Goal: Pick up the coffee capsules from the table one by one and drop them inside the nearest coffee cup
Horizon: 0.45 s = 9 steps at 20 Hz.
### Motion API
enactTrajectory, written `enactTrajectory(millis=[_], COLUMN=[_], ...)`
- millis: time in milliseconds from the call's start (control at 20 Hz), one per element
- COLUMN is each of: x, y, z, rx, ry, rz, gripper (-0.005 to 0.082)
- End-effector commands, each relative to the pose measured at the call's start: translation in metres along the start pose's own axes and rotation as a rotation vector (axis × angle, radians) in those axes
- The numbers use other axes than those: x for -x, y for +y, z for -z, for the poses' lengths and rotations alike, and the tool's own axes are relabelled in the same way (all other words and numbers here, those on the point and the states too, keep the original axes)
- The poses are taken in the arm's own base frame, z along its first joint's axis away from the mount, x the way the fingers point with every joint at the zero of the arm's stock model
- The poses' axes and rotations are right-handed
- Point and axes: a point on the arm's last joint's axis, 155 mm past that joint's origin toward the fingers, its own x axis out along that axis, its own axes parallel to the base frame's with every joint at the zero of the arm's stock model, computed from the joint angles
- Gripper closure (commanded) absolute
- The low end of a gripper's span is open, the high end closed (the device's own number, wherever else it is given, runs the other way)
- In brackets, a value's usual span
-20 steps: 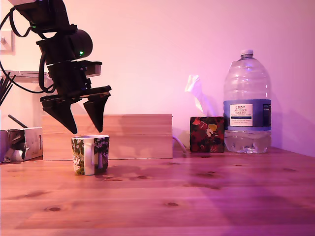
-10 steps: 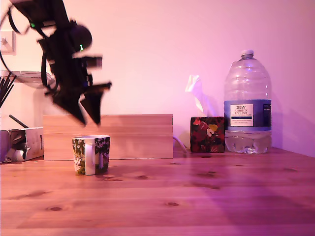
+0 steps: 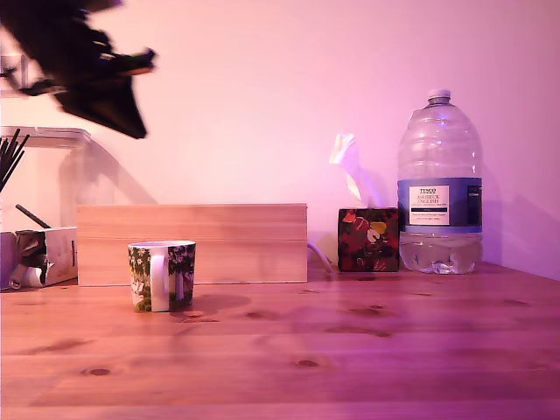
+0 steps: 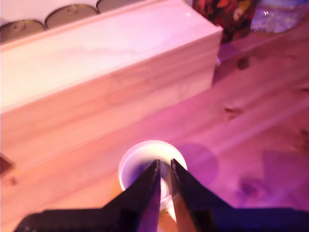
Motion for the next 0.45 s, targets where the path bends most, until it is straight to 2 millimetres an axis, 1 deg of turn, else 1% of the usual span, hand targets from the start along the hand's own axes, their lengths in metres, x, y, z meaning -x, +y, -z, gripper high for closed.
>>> enactTrajectory(millis=[0, 100, 250, 400], x=[0.015, 0.030, 0.046, 0.055], y=[-0.001, -0.004, -0.007, -0.008], z=[0.000, 0.009, 0.025, 0.027], rx=[0.015, 0.018, 0.036, 0.042], ry=[-0.043, -0.064, -0.070, -0.082], rz=[-0.005, -0.005, -0.005, -0.005], gripper=[0.0731, 0.0732, 0.0733, 0.0766])
